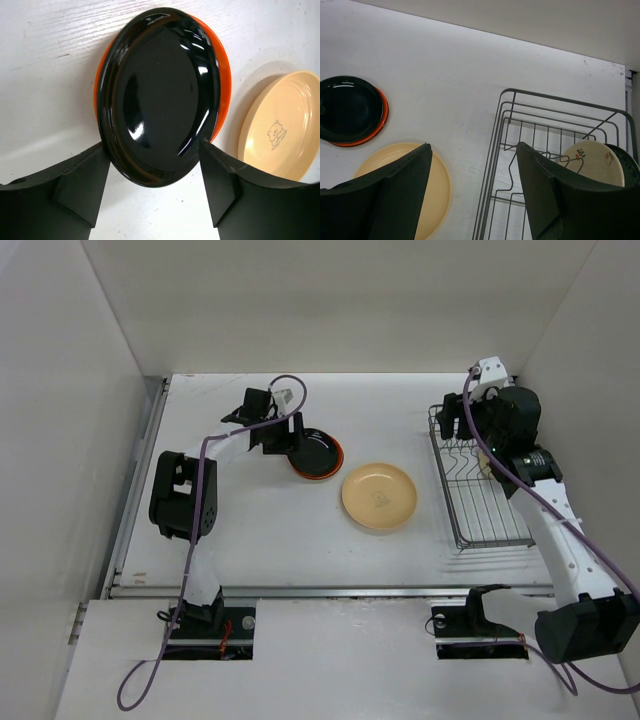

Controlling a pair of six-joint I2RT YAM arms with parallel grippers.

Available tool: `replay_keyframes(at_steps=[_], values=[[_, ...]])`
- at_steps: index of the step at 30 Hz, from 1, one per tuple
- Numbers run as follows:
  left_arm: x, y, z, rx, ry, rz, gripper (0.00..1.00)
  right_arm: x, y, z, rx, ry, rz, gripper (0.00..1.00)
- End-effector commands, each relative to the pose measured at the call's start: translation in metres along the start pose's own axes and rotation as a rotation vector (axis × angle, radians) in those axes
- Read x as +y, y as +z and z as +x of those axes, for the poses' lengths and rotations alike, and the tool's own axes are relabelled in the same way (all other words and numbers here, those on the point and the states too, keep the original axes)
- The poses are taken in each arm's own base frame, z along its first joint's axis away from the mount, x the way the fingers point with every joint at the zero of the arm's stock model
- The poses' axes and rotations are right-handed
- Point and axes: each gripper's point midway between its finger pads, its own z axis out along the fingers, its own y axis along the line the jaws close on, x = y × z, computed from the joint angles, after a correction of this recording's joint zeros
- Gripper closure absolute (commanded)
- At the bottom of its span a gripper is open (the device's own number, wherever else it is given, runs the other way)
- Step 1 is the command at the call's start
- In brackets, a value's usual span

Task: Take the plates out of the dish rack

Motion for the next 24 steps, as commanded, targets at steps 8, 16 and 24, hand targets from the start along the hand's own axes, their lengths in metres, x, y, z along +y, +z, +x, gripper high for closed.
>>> replay_keyframes(at_steps=[8,16,24], values=[[0.008,-0.012,-0.024,-0.034,0.003,-0.104,0.23,-0.006,-0.011,-0.016,-0.059,0.010,0.013,0.26],[0.020,-0.024,-0.032,-0.050,-0.001,-0.209,0.22,-0.054,-0.020,-0.011,-0.030,-0.059,0.269,0.26],[-0.053,-0.103,-0.063,-0.262,0.119,-0.074,0.12,-0.125,-0.024,0.051,0.187,-0.244,0.615,0.28]])
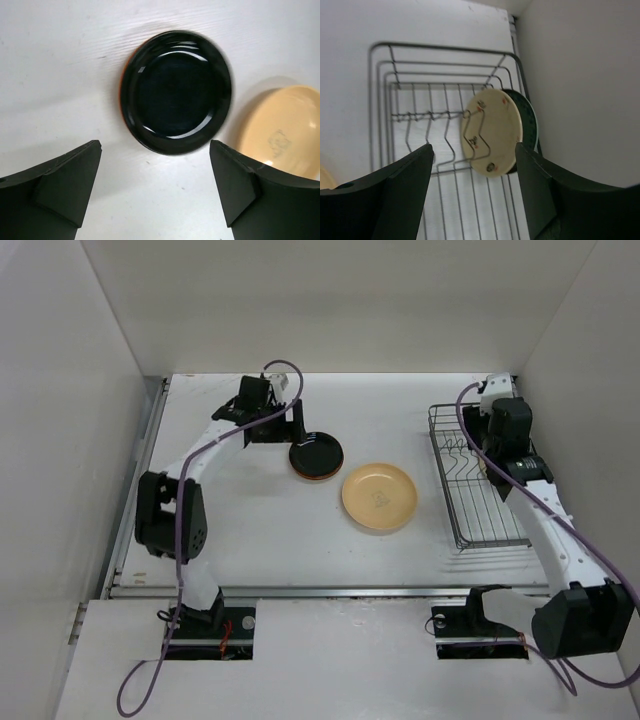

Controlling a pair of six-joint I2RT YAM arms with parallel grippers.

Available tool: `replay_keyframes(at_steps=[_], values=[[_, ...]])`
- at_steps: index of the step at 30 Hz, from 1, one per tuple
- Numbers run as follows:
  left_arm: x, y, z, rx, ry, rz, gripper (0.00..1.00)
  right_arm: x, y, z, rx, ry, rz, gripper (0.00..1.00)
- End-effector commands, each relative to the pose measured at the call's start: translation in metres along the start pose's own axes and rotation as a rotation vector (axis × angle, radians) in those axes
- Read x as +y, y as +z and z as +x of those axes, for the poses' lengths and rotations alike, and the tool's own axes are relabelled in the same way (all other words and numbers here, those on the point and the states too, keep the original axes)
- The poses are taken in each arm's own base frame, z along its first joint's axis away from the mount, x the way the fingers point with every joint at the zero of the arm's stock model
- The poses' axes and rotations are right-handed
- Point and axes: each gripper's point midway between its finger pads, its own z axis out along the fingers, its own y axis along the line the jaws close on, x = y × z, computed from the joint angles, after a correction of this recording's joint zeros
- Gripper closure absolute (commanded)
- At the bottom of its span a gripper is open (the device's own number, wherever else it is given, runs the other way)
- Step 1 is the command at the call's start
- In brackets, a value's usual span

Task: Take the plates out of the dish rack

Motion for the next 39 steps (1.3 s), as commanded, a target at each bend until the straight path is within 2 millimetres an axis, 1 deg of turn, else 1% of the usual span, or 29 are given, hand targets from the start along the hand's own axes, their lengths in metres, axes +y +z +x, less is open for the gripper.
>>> replay_keyframes(at_steps=[1,2,3,4,5,6,7,8,9,11,13,14,15,16,18,19,21,23,24,27,31,35,38,39], values=[[-0.043,-0.076,-0.046,-0.219,0.073,0.125,0.10,-0.038,0.011,0.017,0.061,-0.085,0.187,0.28],[-0.047,-0.084,-0.048,-0.241,0.080,0.141,0.09,-0.039,0.013,0.024,0.088,-0.091,0.189,0.31],[-0.055,-0.103,-0.057,-0.291,0.095,0.164,0.07,-0.043,0.019,0.033,0.125,-0.096,0.190,0.32],[-0.058,-0.108,-0.058,-0.307,0.101,0.178,0.06,-0.042,0.023,0.034,0.137,-0.096,0.174,0.33],[-0.060,-0.113,-0.060,-0.320,0.105,0.181,0.06,-0.043,0.026,0.044,0.171,-0.092,0.174,0.33],[-0.060,-0.115,-0.058,-0.322,0.105,0.182,0.06,-0.047,0.029,0.048,0.191,-0.089,0.173,0.35],[-0.062,-0.120,-0.062,-0.341,0.101,0.189,0.04,-0.044,0.034,0.056,0.219,-0.100,0.164,0.37],[-0.063,-0.124,-0.063,-0.350,0.104,0.191,0.04,-0.047,0.036,0.060,0.234,-0.098,0.172,0.37],[-0.063,-0.124,-0.063,-0.350,0.104,0.191,0.04,-0.048,0.037,0.058,0.223,-0.094,0.176,0.40],[-0.066,-0.124,-0.062,-0.345,0.095,0.203,0.04,-0.051,0.044,0.071,0.256,-0.094,0.185,0.42],[-0.067,-0.123,-0.061,-0.342,0.097,0.213,0.03,-0.054,0.047,0.074,0.264,-0.091,0.193,0.44],[-0.067,-0.123,-0.061,-0.342,0.097,0.213,0.03,-0.051,0.052,0.080,0.275,-0.094,0.189,0.44],[-0.067,-0.123,-0.061,-0.342,0.097,0.213,0.03,-0.054,0.053,0.084,0.287,-0.093,0.195,0.44],[-0.067,-0.123,-0.061,-0.341,0.088,0.215,0.03,-0.056,0.054,0.083,0.282,-0.091,0.207,0.45],[-0.067,-0.123,-0.061,-0.341,0.088,0.215,0.03,-0.054,0.060,0.090,0.302,-0.098,0.209,0.45],[-0.068,-0.127,-0.062,-0.349,0.090,0.217,0.03,-0.056,0.060,0.088,0.296,-0.096,0.221,0.46],[-0.070,-0.127,-0.061,-0.347,0.092,0.225,0.01,-0.056,0.066,0.095,0.314,-0.097,0.223,0.48],[-0.070,-0.127,-0.061,-0.347,0.092,0.226,0.01,-0.059,0.068,0.097,0.323,-0.109,0.240,0.48],[-0.071,-0.131,-0.062,-0.355,0.095,0.228,0.01,-0.059,0.068,0.097,0.323,-0.109,0.241,0.49],[-0.071,-0.131,-0.062,-0.355,0.095,0.228,0.01,-0.058,0.073,0.106,0.350,-0.119,0.253,0.49],[-0.071,-0.131,-0.062,-0.355,0.095,0.228,0.01,-0.063,0.076,0.105,0.343,-0.126,0.286,0.50],[-0.071,-0.131,-0.062,-0.355,0.095,0.228,0.01,-0.066,0.069,0.087,0.286,-0.104,0.281,0.50],[-0.071,-0.131,-0.062,-0.355,0.095,0.228,0.00,-0.069,0.068,0.084,0.268,-0.097,0.298,0.50],[-0.071,-0.131,-0.062,-0.355,0.095,0.228,0.00,-0.075,0.068,0.084,0.264,-0.090,0.323,0.50]])
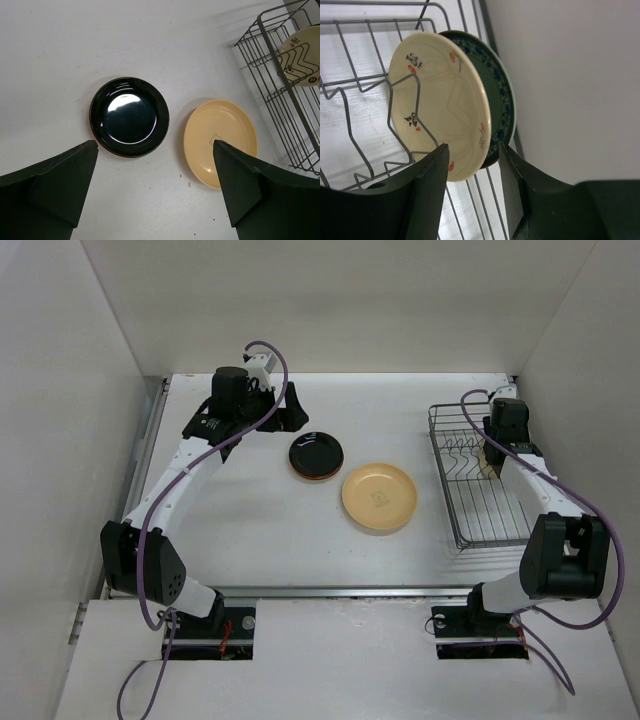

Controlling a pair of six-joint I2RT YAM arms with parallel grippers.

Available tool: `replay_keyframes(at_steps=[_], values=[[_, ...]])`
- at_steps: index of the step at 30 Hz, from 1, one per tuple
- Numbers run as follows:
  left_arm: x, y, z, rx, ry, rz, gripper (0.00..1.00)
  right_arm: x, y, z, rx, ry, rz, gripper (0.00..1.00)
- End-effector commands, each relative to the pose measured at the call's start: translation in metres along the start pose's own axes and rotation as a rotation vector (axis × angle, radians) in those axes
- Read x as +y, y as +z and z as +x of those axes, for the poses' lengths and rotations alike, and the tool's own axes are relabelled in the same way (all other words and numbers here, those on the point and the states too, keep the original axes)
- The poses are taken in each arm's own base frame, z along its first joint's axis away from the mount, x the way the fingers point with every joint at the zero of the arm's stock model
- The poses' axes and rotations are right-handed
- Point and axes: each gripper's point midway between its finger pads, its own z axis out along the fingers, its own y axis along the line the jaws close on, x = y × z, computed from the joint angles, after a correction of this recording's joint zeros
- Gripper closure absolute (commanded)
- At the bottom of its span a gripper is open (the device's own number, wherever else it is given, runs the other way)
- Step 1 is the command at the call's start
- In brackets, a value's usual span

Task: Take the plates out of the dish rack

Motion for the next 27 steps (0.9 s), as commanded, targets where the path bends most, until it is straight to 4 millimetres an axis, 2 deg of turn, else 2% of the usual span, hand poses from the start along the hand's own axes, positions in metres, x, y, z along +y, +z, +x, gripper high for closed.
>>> replay_keyframes(at_steps=[1,7,8,12,16,22,24,27], values=[[-0.010,-0.010,-0.015,-0.054,0.012,0.032,0.00,-0.032,-0.009,-0.024,-0.085,0.071,0.103,0.50],[-0.012,-0.013,-0.017,-0.062,0.015,0.034,0.00,-0.028,0.011,-0.008,-0.025,0.058,0.107,0.52],[-0.012,-0.013,-0.017,-0.062,0.015,0.034,0.00,-0.029,0.013,-0.012,-0.034,0.063,0.111,0.52],[-0.012,-0.013,-0.017,-0.062,0.015,0.034,0.00,-0.022,0.024,-0.009,-0.014,0.051,0.078,0.60],[-0.012,-0.013,-0.017,-0.062,0.015,0.034,0.00,-0.013,0.031,-0.007,0.006,0.045,0.051,0.62],[-0.012,-0.013,-0.017,-0.062,0.015,0.034,0.00,-0.011,0.032,-0.006,0.016,0.037,0.037,0.79],[-0.012,-0.013,-0.017,-0.062,0.015,0.034,0.00,-0.011,0.032,-0.006,0.016,0.037,0.037,0.82],[-0.010,-0.010,-0.015,-0.054,0.012,0.032,0.00,-0.014,0.029,-0.014,-0.005,0.056,0.035,0.88]])
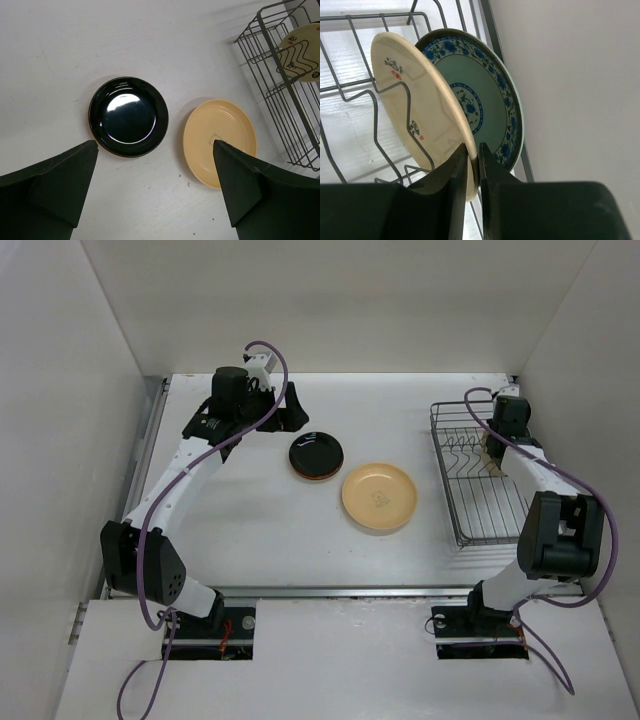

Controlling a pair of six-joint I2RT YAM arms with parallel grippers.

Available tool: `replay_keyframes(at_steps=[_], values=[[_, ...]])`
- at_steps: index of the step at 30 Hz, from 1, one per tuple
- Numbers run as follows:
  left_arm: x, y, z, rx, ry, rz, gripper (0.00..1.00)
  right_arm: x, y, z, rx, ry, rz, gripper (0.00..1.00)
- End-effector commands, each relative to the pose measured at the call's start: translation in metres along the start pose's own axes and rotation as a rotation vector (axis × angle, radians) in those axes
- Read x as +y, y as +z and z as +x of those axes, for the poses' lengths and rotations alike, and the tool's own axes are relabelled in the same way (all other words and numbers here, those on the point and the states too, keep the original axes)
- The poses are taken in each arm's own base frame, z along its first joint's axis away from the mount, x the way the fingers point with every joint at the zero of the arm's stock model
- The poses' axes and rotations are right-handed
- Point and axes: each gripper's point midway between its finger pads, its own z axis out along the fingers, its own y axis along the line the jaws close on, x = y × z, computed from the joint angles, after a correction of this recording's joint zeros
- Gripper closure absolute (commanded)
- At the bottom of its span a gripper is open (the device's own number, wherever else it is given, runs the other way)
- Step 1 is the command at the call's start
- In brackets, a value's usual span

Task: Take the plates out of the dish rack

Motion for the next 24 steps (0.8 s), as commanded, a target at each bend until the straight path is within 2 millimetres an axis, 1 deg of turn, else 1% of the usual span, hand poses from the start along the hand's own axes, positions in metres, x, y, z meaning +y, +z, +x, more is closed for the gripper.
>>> replay_keyframes(at_steps=[1,2,3,5,7,9,11,12,14,15,17,18,20,21,22,23,24], values=[[-0.010,-0.010,-0.015,-0.054,0.014,0.029,0.00,-0.014,-0.007,-0.023,-0.060,0.047,0.020,0.89],[-0.010,-0.010,-0.015,-0.054,0.014,0.029,0.00,-0.014,-0.007,-0.023,-0.060,0.056,0.019,0.91],[-0.010,-0.010,-0.015,-0.054,0.014,0.029,0.00,-0.016,-0.010,-0.025,-0.068,0.060,0.022,0.94],[-0.008,-0.010,-0.015,-0.057,0.014,0.020,0.00,-0.018,-0.013,-0.028,-0.077,0.075,0.025,0.94],[-0.008,-0.010,-0.015,-0.057,0.014,0.020,0.00,-0.025,-0.022,-0.035,-0.105,0.100,0.034,0.94],[-0.008,-0.010,-0.015,-0.057,0.014,0.020,0.00,-0.026,-0.024,-0.038,-0.116,0.113,0.028,0.96],[-0.007,-0.007,-0.013,-0.049,0.011,0.018,0.00,-0.036,-0.032,-0.042,-0.138,0.132,0.043,0.96],[-0.007,-0.007,-0.013,-0.048,0.011,0.018,0.00,-0.036,-0.032,-0.042,-0.139,0.142,0.043,0.96],[-0.006,-0.007,-0.013,-0.049,0.020,0.018,0.00,-0.042,-0.039,-0.047,-0.161,0.154,0.050,0.96],[-0.006,-0.007,-0.013,-0.049,0.020,0.018,0.00,-0.044,-0.038,-0.046,-0.160,0.157,0.047,0.96],[-0.006,-0.007,-0.013,-0.049,0.020,0.018,0.00,-0.048,-0.045,-0.048,-0.176,0.175,0.051,0.96],[-0.006,-0.007,-0.013,-0.049,0.020,0.018,0.00,-0.054,-0.052,-0.052,-0.197,0.187,0.059,0.96],[-0.005,-0.007,-0.014,-0.051,0.020,0.009,0.00,-0.060,-0.061,-0.055,-0.225,0.201,0.068,0.96],[-0.005,-0.007,-0.014,-0.051,0.020,0.009,0.00,-0.066,-0.071,-0.057,-0.248,0.214,0.076,0.96],[-0.005,-0.007,-0.014,-0.051,0.020,0.009,0.00,-0.072,-0.078,-0.063,-0.281,0.240,0.085,0.96],[-0.006,-0.007,-0.013,-0.048,0.020,0.019,0.00,-0.075,-0.083,-0.064,-0.298,0.250,0.091,0.96],[-0.007,-0.007,-0.013,-0.048,0.020,0.019,0.00,-0.081,-0.090,-0.071,-0.332,0.268,0.102,0.96]])
